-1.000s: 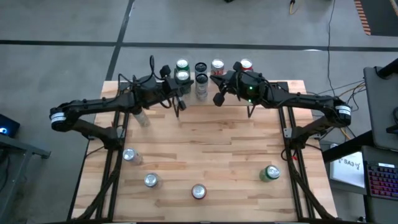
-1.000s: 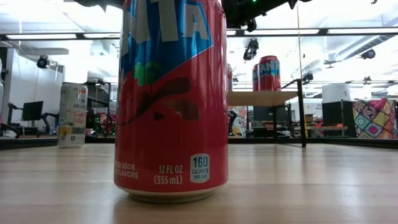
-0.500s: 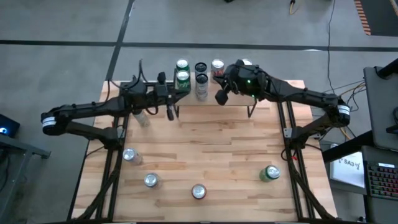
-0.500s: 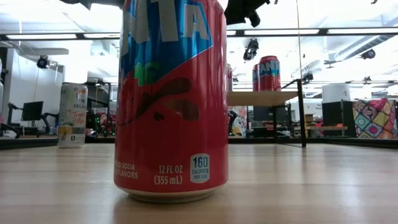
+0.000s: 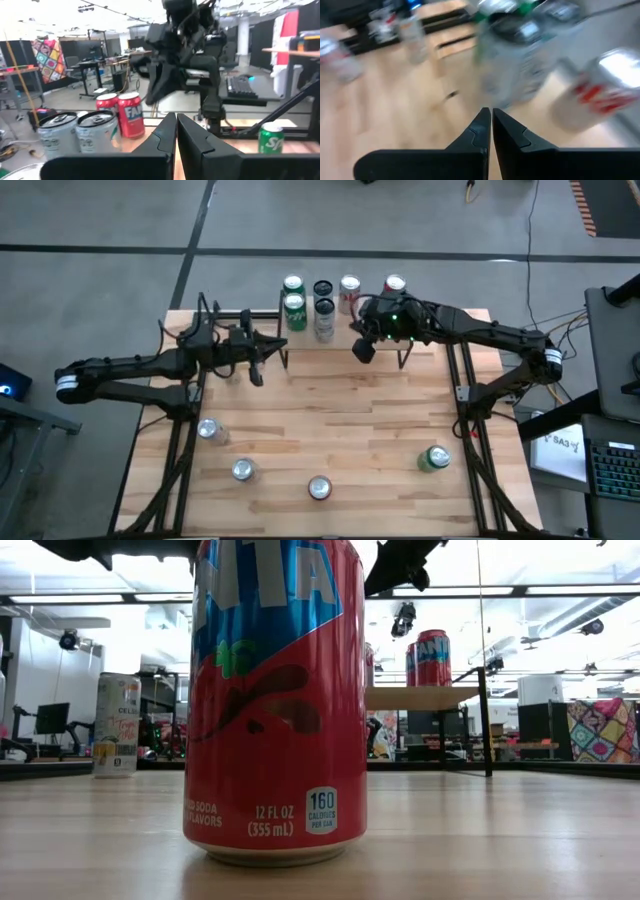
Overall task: Place canned beverage on shelf
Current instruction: Put the bottom white red soda can on the shelf aligned with the other white red soda can
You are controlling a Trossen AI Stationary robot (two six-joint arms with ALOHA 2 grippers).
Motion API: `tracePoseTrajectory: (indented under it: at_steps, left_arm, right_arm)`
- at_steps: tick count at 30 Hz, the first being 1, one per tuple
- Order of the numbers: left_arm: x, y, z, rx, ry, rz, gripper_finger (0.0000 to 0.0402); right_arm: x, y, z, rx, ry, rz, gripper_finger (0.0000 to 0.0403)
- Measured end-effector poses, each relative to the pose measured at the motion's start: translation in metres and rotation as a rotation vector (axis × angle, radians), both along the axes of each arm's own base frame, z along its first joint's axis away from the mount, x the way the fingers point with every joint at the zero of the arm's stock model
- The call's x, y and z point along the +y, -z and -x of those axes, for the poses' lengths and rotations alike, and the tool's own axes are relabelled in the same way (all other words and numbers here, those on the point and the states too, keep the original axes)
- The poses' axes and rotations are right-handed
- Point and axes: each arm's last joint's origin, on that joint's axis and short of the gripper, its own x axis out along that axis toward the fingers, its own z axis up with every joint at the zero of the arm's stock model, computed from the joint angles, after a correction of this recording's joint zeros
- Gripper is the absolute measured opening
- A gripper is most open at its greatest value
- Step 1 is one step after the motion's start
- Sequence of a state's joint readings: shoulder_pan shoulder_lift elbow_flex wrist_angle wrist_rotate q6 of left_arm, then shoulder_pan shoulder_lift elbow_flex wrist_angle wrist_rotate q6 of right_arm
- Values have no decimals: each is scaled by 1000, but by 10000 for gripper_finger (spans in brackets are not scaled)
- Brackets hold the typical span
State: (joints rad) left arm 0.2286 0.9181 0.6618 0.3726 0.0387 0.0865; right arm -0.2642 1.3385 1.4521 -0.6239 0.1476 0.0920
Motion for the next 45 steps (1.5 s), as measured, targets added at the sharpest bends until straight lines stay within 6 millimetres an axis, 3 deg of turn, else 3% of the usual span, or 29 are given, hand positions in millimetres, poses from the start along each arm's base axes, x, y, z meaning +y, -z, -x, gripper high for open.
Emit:
tracePoseTrajectory:
  at_steps: [15, 32, 39, 45]
  left_arm:
    - [-13, 13, -7, -8, 92, 104, 0]
    - [-16, 8, -9, -25, 129, 151, 0]
    - [-16, 8, -9, -28, 131, 169, 0]
    - [-16, 9, -9, -20, 135, 212, 0]
  right_arm:
    - [50, 13, -1, 91, -173, -324, 9]
    - [80, 32, 5, 292, -81, -506, 9]
    - [88, 49, -1, 413, -68, -627, 9]
    - [109, 68, -13, 519, -131, -648, 9]
